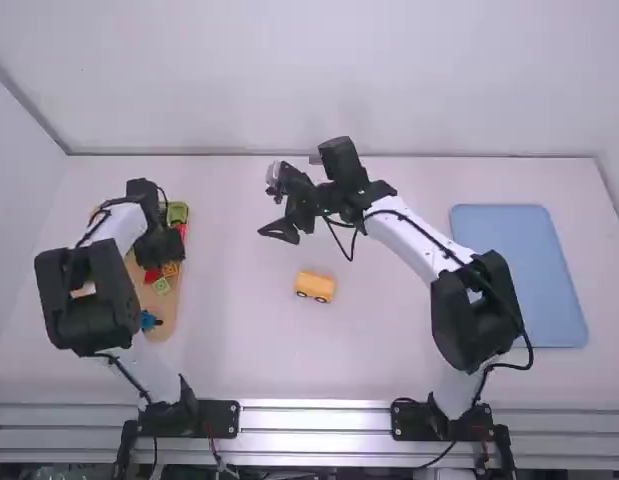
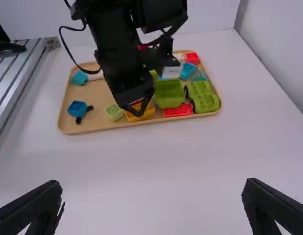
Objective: Assemble lego blocks to make yellow taxi
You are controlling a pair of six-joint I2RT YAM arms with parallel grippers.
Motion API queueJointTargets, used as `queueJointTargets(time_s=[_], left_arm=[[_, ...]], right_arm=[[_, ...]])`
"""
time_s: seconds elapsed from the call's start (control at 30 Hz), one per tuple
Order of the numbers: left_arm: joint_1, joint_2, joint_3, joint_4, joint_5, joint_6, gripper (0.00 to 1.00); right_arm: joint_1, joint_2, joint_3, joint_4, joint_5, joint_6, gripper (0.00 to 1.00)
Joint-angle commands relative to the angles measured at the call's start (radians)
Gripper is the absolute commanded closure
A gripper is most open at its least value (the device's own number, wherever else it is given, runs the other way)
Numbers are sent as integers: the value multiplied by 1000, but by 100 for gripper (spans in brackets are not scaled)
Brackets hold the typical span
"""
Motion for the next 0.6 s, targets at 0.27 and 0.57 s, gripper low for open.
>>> queueJointTargets(time_s=[0.27, 0.57], left_arm=[[93, 8, -68, 83, 142, 120, 58], [60, 8, -96, 140, 61, 63, 57]], right_arm=[[-9, 6, 24, -25, -6, -42, 2], [-10, 6, 24, -26, -5, -42, 2]])
